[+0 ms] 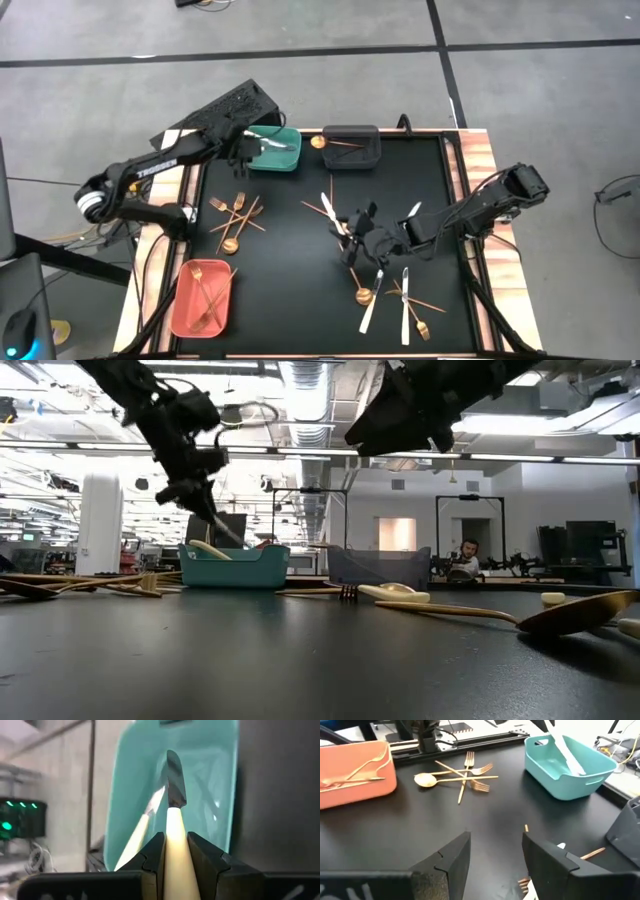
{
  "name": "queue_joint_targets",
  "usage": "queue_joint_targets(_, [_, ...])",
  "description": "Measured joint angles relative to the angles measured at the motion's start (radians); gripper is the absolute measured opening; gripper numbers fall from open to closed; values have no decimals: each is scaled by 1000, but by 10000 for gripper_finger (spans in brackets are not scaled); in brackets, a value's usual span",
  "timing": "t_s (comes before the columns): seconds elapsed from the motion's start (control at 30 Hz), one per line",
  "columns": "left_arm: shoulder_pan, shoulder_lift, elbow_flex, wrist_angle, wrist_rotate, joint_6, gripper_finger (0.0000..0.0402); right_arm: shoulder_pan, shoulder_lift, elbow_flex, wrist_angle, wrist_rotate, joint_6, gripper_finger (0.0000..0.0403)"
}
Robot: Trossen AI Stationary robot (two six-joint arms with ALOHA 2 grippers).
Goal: Sort silverware by color (type)
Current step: Put the silver knife into the light blue bin, then put the gold spoon into the black bin
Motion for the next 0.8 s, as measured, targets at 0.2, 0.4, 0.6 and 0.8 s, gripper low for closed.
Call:
queue_joint_targets(0.2, [14, 97, 0, 118, -135, -162, 83, -1, 0, 0, -58, -2, 13, 205])
queue_joint_targets(0.4, [16, 125, 11, 102, -147, -206, 150, -31, -76, 1, -221, -4, 5, 205])
queue_joint_targets(0.6, [0, 89, 12, 52, -153, -367, 202, -92, -153, 1, -413, -67, 36, 205])
queue_joint_targets(0.8, [-91, -18, 12, -49, -108, -482, 195, -154, -163, 1, -644, -151, 116, 205])
